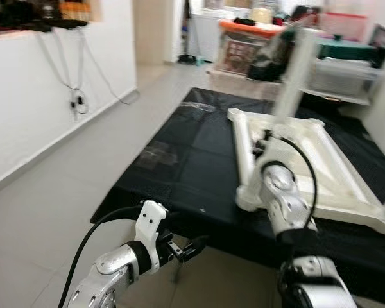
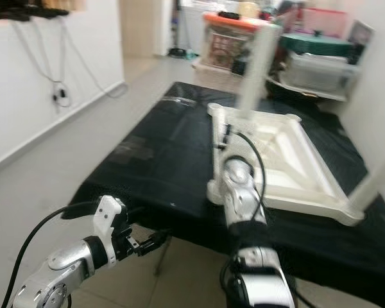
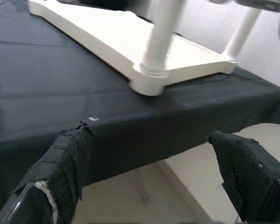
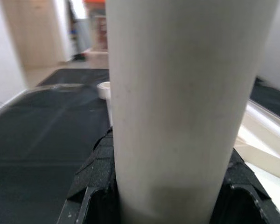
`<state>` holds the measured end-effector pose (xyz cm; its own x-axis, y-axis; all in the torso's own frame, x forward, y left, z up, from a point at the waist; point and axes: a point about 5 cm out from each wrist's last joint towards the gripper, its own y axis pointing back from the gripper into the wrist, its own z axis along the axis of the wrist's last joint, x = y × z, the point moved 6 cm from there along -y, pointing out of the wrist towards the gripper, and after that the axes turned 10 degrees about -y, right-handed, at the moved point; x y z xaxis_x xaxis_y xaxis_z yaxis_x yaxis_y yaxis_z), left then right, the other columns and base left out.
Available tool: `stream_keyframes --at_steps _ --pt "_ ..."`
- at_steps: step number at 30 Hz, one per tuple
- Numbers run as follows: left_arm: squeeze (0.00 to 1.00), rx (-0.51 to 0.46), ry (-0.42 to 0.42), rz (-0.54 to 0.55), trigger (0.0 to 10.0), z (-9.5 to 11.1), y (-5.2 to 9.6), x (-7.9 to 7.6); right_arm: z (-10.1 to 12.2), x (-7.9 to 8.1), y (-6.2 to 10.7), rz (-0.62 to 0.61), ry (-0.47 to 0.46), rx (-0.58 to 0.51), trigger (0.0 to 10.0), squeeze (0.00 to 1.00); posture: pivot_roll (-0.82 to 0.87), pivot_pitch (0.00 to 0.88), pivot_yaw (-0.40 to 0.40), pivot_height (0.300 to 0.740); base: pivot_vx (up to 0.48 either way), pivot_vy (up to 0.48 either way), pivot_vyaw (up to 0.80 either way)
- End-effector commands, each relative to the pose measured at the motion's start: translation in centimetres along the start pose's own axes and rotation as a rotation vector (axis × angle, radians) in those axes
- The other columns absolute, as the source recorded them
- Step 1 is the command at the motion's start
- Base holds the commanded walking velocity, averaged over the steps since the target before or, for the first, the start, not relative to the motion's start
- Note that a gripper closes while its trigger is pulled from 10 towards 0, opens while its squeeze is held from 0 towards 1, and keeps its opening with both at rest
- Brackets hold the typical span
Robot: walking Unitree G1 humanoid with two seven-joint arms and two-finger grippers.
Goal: Building children table
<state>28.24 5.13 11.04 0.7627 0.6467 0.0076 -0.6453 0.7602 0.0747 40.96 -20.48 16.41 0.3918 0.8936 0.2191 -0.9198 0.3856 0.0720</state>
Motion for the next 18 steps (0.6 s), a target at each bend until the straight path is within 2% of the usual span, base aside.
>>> stream_keyframes --at_steps 1,3,4,5,6,8,9,10,11,12,13,15,16,18 --pt "0.00 -0.003 -0.004 -0.025 10.0 0.3 -0.4 -0.6 -5.1 0.7 2.2 0.064 0.102 0.173 10.0 0.00 0.09 0.000 -0.099 0.740 0.000 0.000 0.00" --pt "0.00 -0.003 -0.004 -0.025 10.0 0.3 -0.4 -0.6 -5.1 0.7 2.2 0.064 0.102 0.173 10.0 0.00 0.09 0.000 -0.099 0.740 0.000 0.000 0.00" --pt "0.00 -0.003 -0.004 -0.027 10.0 0.3 -0.5 -0.6 -5.0 2.2 2.7 0.143 0.106 0.162 10.0 0.00 0.09 0.000 -0.099 0.740 0.000 0.000 0.00" --pt "0.00 -0.003 -0.005 -0.025 10.0 0.3 -0.5 -0.5 -4.4 3.8 3.1 0.224 0.096 0.128 10.0 0.52 0.09 0.000 -0.100 0.740 0.000 0.000 0.00" --pt "0.00 -0.003 -0.006 -0.022 10.0 0.3 -0.6 -0.3 -4.0 4.6 3.3 0.268 0.086 0.104 10.0 0.52 0.09 0.000 -0.100 0.740 0.000 0.000 0.00" --pt "0.00 -0.003 -0.007 -0.020 10.0 0.3 -0.6 -0.2 -3.7 5.0 3.4 0.285 0.080 0.091 10.0 0.52 0.09 0.000 -0.100 0.740 0.000 0.000 0.00" --pt "0.00 -0.003 -0.007 -0.019 10.0 0.3 -0.6 -0.2 -3.6 5.1 3.4 0.280 0.077 0.085 10.0 0.80 0.09 0.000 -0.100 0.740 0.000 0.000 0.00" --pt "0.00 -0.003 -0.007 -0.019 10.0 0.3 -0.6 -0.2 -3.6 5.1 3.4 0.280 0.077 0.085 10.0 0.80 0.09 0.000 -0.100 0.740 0.000 0.000 0.00" --pt "0.00 -0.002 -0.015 -0.016 10.0 0.3 -0.5 0.1 0.3 7.4 2.2 0.486 0.007 0.018 10.0 0.00 0.09 0.000 -0.105 0.740 0.000 0.000 0.00" --pt "0.00 -0.001 -0.017 -0.014 10.0 0.2 -0.4 0.1 1.9 8.2 2.0 0.568 -0.009 -0.014 10.0 0.00 0.09 0.000 -0.105 0.740 0.000 0.000 0.00" --pt "0.00 -0.001 -0.017 -0.014 10.0 0.2 -0.4 0.1 1.9 8.2 2.0 0.568 -0.009 -0.014 10.0 0.00 0.09 0.000 -0.105 0.740 0.000 0.000 0.00" --pt "0.00 -0.001 -0.016 -0.015 10.0 0.1 -0.6 0.1 4.5 9.4 2.5 0.739 0.037 -0.093 10.0 0.00 0.09 0.000 -0.113 0.740 0.000 0.000 0.00" --pt "0.00 -0.005 -0.016 -0.014 10.0 0.2 -0.7 0.1 5.1 10.4 3.6 0.873 0.054 -0.107 10.0 0.00 0.09 0.000 -0.117 0.740 0.000 0.000 0.00" --pt "0.00 -0.010 -0.017 -0.013 10.0 0.3 -0.8 0.1 5.4 11.3 5.2 1.031 0.068 -0.102 10.0 0.00 0.09 0.000 -0.118 0.740 0.000 0.000 0.00"
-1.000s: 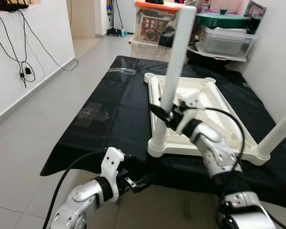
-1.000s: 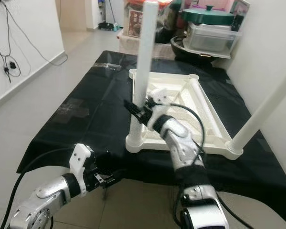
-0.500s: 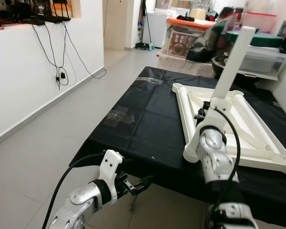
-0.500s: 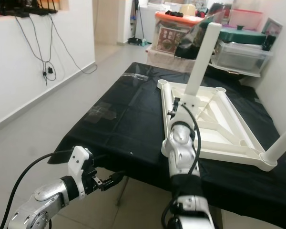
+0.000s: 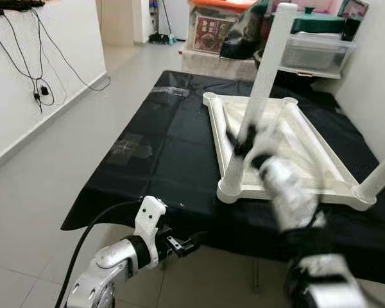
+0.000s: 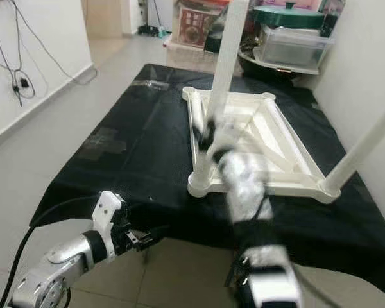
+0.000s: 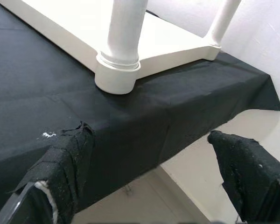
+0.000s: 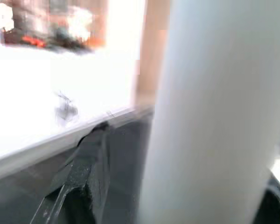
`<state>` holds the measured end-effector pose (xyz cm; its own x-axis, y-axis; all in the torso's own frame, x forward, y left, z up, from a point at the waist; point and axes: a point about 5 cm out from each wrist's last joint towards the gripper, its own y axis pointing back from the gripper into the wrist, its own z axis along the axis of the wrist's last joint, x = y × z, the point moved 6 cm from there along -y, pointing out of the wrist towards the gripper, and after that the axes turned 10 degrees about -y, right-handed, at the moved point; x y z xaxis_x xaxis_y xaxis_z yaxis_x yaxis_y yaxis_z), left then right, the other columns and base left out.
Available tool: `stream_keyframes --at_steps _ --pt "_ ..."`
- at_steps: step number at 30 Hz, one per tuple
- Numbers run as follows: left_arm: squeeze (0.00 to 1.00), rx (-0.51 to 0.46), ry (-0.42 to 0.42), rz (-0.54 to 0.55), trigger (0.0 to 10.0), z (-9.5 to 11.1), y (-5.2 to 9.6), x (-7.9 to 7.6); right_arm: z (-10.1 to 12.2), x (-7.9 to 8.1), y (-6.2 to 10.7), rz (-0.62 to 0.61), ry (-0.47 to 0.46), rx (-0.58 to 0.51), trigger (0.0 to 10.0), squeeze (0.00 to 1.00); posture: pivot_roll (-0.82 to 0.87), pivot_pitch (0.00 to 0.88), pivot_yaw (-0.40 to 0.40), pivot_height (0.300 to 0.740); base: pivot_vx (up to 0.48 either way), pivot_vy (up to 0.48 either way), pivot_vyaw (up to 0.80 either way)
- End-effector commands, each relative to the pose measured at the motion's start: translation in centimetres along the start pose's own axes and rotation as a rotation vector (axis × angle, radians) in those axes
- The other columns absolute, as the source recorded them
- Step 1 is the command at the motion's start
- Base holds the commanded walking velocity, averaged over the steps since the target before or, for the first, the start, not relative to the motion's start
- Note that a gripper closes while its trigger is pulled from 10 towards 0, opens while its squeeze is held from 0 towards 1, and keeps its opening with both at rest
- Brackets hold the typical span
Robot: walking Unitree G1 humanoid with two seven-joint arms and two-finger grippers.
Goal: Building children table
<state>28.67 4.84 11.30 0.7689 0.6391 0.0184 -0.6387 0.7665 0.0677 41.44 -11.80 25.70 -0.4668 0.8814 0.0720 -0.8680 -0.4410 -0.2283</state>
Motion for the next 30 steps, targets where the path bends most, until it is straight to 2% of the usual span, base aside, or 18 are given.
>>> stream_keyframes --at_steps 1,3,4,6,7,9,13,14,16,17,18,20,22,24,25,26,27,30 --pt "0.00 -0.003 -0.005 -0.004 10.0 0.0 -0.4 0.0 -1.3 2.3 0.1 0.132 -0.029 0.036 10.0 0.00 0.09 0.000 -0.118 0.740 0.000 0.000 0.00" --pt "0.00 -0.008 -0.006 -0.004 10.0 0.2 -0.5 -0.1 -2.2 3.5 0.4 0.251 -0.041 0.076 10.0 0.00 0.09 0.000 -0.119 0.740 0.000 0.000 0.00" --pt "0.00 -0.009 -0.005 0.000 10.0 0.2 -0.5 -0.1 -3.2 4.4 0.7 0.322 -0.040 0.109 8.3 0.00 0.11 0.000 -0.131 0.740 0.000 0.000 0.00" --pt "0.00 -0.009 -0.005 0.000 10.0 0.2 -0.5 -0.1 -3.2 4.4 0.7 0.322 -0.040 0.109 8.3 0.00 0.11 0.000 -0.131 0.740 0.000 0.000 0.00" --pt "0.00 -0.009 -0.007 0.011 10.0 0.2 -0.4 0.2 -4.8 5.5 1.0 0.381 -0.049 0.152 0.1 0.00 0.13 0.000 -0.138 0.740 0.000 0.000 0.00" --pt "0.00 -0.009 -0.011 0.015 10.0 0.3 -0.3 0.4 -5.4 5.7 0.8 0.374 -0.065 0.165 0.0 0.00 0.13 0.000 -0.137 0.740 0.000 0.000 0.00" --pt "0.00 -0.005 -0.019 0.016 10.0 0.3 -0.1 0.5 -7.1 5.5 0.6 0.331 -0.072 0.222 0.0 0.00 0.13 0.000 -0.131 0.740 0.000 0.000 0.00" --pt "0.00 -0.001 -0.019 0.013 10.0 0.1 0.0 0.4 -8.2 4.6 0.4 0.248 -0.063 0.267 0.0 0.00 0.12 0.000 -0.127 0.740 0.000 0.000 0.00" --pt "0.00 0.003 -0.016 0.005 10.0 0.0 0.0 0.2 -10.1 -0.6 0.1 -0.153 -0.048 0.341 0.0 0.00 0.11 0.000 -0.121 0.740 0.000 0.000 0.00" --pt "0.00 0.002 -0.015 0.002 10.0 0.0 -0.1 0.1 -10.7 -4.5 1.5 -0.439 -0.065 0.358 0.0 0.00 0.11 0.000 -0.119 0.740 0.000 0.000 0.00" --pt "0.00 0.000 -0.015 0.000 10.0 0.0 -0.2 0.0 -11.5 -7.2 3.5 -0.670 -0.091 0.382 0.0 0.00 0.11 0.000 -0.120 0.740 0.000 0.000 0.00" --pt "0.00 0.000 -0.015 0.000 10.0 0.0 -0.2 0.0 -11.5 -7.2 3.5 -0.670 -0.091 0.382 0.0 0.00 0.11 0.000 -0.120 0.740 0.000 0.000 0.00" --pt "0.00 -0.004 -0.012 -0.005 10.0 0.2 -0.4 -0.1 -12.2 -9.3 7.3 -0.922 -0.066 0.384 0.0 0.00 0.10 0.000 -0.114 0.740 0.000 0.000 0.00" --pt "0.00 -0.004 -0.012 -0.005 10.0 0.2 -0.4 -0.1 -12.2 -9.3 7.3 -0.922 -0.066 0.384 0.0 0.00 0.10 0.000 -0.114 0.740 0.000 0.000 0.00" --pt "0.00 -0.005 -0.007 -0.005 10.0 0.1 -0.4 -0.1 -12.3 -8.7 8.1 -0.950 -0.044 0.374 0.0 0.00 0.10 0.000 -0.109 0.740 0.000 0.000 0.00" --pt "0.00 -0.005 -0.005 -0.005 10.0 0.2 -0.3 0.0 -12.2 -7.0 7.7 -0.900 -0.042 0.366 10.0 0.00 0.10 0.000 -0.101 0.740 0.000 0.000 0.00" --pt "0.00 -0.005 -0.005 -0.005 10.0 0.2 -0.3 0.0 -12.2 -7.0 7.7 -0.900 -0.042 0.366 10.0 0.00 0.10 0.000 -0.101 0.740 0.000 0.000 0.00" --pt "0.00 0.001 -0.010 -0.008 10.0 0.2 -0.1 0.1 -11.0 -2.9 5.1 -0.688 -0.029 0.318 10.0 0.00 0.09 0.000 -0.097 0.740 0.000 0.000 0.00"
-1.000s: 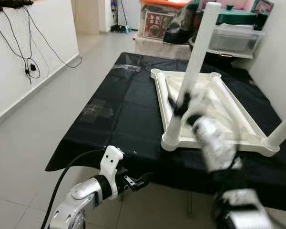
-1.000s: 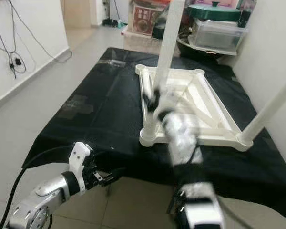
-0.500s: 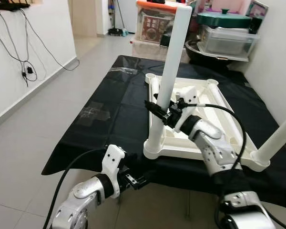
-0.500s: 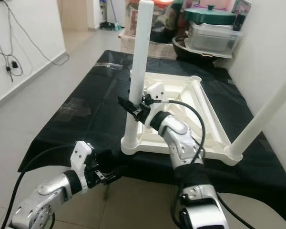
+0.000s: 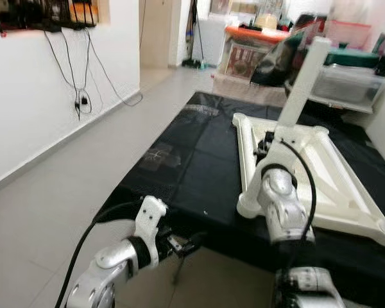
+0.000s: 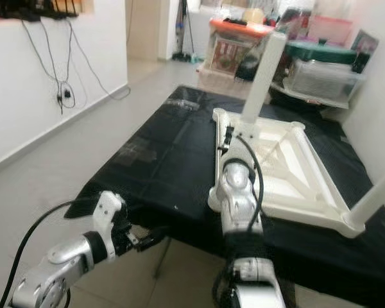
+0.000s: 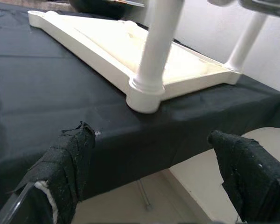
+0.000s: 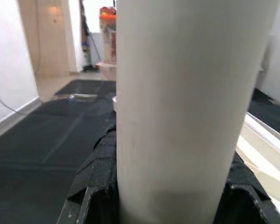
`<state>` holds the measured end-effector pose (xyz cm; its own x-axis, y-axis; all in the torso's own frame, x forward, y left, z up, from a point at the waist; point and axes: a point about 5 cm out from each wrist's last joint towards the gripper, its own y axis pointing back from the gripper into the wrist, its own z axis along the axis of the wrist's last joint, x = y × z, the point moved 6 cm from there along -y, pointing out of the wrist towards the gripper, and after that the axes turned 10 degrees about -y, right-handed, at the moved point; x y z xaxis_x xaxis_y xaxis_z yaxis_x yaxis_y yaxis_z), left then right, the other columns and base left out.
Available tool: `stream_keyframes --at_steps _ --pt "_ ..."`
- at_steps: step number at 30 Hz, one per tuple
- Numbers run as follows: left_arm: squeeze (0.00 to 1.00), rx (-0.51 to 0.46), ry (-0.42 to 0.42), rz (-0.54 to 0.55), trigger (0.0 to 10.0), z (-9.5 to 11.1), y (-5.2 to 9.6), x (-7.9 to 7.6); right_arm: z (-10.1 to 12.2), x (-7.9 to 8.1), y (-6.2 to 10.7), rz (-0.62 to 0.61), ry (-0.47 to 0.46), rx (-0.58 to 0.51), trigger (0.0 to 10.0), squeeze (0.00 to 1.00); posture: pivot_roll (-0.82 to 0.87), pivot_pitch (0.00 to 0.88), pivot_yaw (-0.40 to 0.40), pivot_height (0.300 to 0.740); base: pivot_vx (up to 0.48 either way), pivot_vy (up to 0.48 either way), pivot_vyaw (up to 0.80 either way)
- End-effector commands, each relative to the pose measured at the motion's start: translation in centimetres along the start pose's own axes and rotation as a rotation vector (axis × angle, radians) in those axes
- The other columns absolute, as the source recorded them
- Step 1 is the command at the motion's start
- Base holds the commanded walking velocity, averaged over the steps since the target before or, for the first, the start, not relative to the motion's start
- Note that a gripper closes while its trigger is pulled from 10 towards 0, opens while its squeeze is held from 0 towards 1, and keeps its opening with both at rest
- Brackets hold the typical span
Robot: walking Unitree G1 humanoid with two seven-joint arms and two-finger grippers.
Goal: Building children table
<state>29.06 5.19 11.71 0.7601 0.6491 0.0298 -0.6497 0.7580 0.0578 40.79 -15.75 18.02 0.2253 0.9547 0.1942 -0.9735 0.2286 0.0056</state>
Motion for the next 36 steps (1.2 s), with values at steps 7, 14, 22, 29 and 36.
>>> stream_keyframes --at_steps 7,14,22,29,36 --pt "0.00 0.011 0.000 -0.032 10.0 -0.3 -0.6 -0.5 -1.2 4.3 0.2 0.339 -0.131 0.152 10.0 0.00 0.06 0.000 -0.090 0.740 0.000 0.000 0.00" --pt "0.00 -0.001 0.013 -0.031 10.0 -0.3 -0.7 -0.8 1.2 5.9 1.5 0.702 -0.087 0.094 10.0 0.00 0.07 0.000 -0.097 0.740 0.000 0.000 0.00" --pt "0.00 -0.002 0.013 -0.008 10.0 -0.1 -0.1 -0.1 -1.8 6.9 3.1 0.942 0.056 0.185 0.0 0.00 0.10 0.000 -0.108 0.740 0.000 0.000 0.00" --pt "0.00 -0.017 0.023 0.029 10.0 0.3 0.3 0.3 -3.9 0.1 -2.5 0.211 0.075 0.252 0.0 0.00 0.10 0.000 -0.106 0.740 0.000 0.000 0.00" --pt "0.00 -0.030 0.041 0.099 10.0 0.6 0.5 1.4 -6.7 -3.4 1.2 -0.120 0.033 0.274 10.0 0.00 0.09 0.000 -0.098 0.740 0.000 0.000 0.00"
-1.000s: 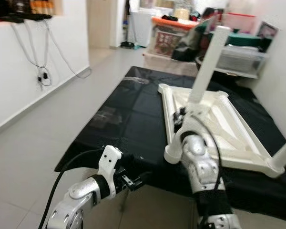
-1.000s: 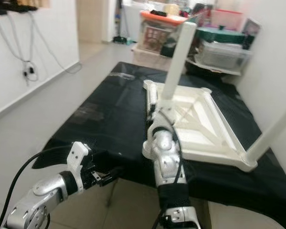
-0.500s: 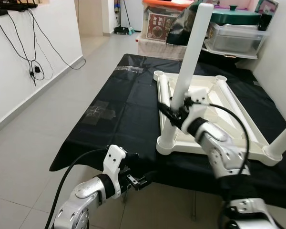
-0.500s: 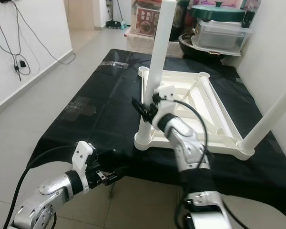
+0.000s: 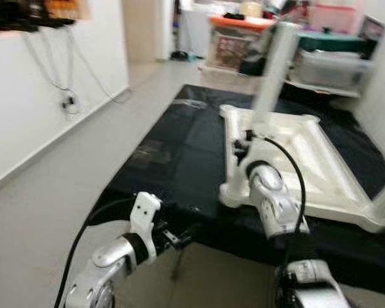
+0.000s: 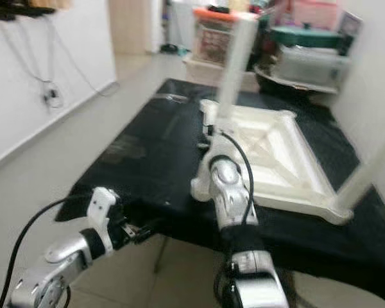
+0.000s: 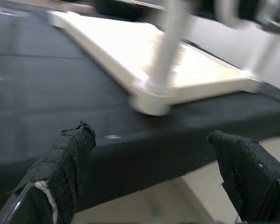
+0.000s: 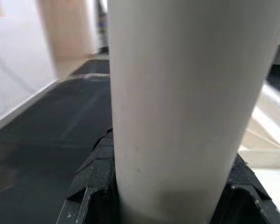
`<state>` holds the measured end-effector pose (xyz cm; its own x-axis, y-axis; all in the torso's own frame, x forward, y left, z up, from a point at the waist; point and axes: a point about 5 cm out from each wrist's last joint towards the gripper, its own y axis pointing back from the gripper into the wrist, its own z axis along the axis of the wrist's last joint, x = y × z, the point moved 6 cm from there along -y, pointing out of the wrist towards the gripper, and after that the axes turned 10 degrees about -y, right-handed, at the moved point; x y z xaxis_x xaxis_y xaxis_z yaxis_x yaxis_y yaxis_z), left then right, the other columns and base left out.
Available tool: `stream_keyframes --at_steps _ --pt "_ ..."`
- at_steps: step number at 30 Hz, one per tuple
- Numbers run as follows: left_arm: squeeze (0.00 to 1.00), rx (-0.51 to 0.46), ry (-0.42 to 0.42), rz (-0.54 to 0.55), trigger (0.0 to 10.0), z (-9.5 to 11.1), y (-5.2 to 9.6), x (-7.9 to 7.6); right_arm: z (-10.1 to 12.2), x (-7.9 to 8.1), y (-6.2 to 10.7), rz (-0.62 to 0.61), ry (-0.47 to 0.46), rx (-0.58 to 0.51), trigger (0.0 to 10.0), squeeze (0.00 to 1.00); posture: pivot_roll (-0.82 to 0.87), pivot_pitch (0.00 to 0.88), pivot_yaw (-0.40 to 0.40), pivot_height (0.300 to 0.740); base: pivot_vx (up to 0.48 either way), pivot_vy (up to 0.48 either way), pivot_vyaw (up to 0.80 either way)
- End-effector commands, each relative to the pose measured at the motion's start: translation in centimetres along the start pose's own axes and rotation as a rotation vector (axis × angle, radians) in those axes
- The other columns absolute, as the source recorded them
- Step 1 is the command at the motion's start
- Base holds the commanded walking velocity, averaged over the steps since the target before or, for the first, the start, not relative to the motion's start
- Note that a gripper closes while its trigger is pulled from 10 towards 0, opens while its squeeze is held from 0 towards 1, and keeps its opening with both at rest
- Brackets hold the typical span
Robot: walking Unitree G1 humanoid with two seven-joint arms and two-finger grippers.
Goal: Building children table
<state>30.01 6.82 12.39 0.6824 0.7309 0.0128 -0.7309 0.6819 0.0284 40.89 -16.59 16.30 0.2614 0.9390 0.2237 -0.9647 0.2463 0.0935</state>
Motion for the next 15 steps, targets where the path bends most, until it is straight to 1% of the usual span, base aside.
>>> stream_keyframes --at_steps 1,2,3,4,5,6,7,8,9,11,13,15 --pt "0.00 -0.001 0.019 -0.013 10.0 0.0 -0.1 -0.5 -5.2 -2.5 1.0 -0.088 0.064 0.190 10.0 0.00 0.09 0.000 -0.098 0.740 0.000 0.000 0.00" --pt "0.00 0.001 0.019 -0.022 10.0 0.0 -0.1 -0.7 -5.3 -1.0 1.5 -0.008 0.066 0.191 10.0 0.00 0.09 0.000 -0.094 0.740 0.000 0.000 0.00" --pt "0.00 0.001 0.019 -0.022 10.0 0.0 -0.1 -0.7 -5.3 -1.0 1.5 -0.008 0.066 0.191 10.0 0.00 0.09 0.000 -0.094 0.740 0.000 0.000 0.00" --pt "0.00 0.006 0.019 -0.030 10.0 -0.1 0.0 -0.9 -4.8 0.2 1.9 0.057 0.083 0.171 10.0 0.00 0.08 0.000 -0.090 0.740 0.000 0.000 0.00" --pt "0.00 0.011 0.019 -0.032 10.0 -0.3 0.1 -0.9 -3.8 0.9 2.0 0.115 0.120 0.133 10.0 0.00 0.07 0.000 -0.092 0.740 0.000 0.000 0.00" --pt "0.00 0.011 0.019 -0.032 10.0 -0.3 0.1 -0.9 -3.8 0.9 2.0 0.115 0.120 0.133 10.0 0.00 0.07 0.000 -0.092 0.740 0.000 0.000 0.00" --pt "0.00 0.015 0.019 -0.033 10.0 -0.4 0.1 -0.9 -3.2 1.3 2.1 0.152 0.147 0.108 10.0 0.00 0.07 0.000 -0.092 0.740 0.000 0.000 0.00" --pt "0.00 0.016 0.020 -0.031 10.0 -0.4 0.1 -1.0 -2.1 1.4 1.8 0.173 0.139 0.071 10.0 1.00 0.07 0.000 -0.099 0.740 0.000 0.000 0.00" --pt "0.00 0.016 0.020 -0.031 10.0 -0.4 0.1 -1.0 -2.1 1.4 1.8 0.173 0.139 0.071 10.0 1.00 0.07 0.000 -0.099 0.740 0.000 0.000 0.00" --pt "0.00 0.009 0.029 -0.027 10.0 -0.3 0.0 -1.2 0.5 1.6 1.1 0.231 0.124 0.006 10.0 1.00 0.08 0.000 -0.108 0.740 0.000 0.000 0.00" --pt "0.00 0.009 0.033 -0.024 10.0 -0.4 0.0 -1.3 2.5 1.7 0.2 0.274 0.153 -0.027 10.0 1.00 0.08 0.000 -0.112 0.740 0.000 0.000 0.00" --pt "0.00 0.009 0.033 -0.024 10.0 -0.4 0.0 -1.3 2.5 1.7 0.2 0.274 0.153 -0.027 10.0 1.00 0.08 0.000 -0.112 0.740 0.000 0.000 0.00"
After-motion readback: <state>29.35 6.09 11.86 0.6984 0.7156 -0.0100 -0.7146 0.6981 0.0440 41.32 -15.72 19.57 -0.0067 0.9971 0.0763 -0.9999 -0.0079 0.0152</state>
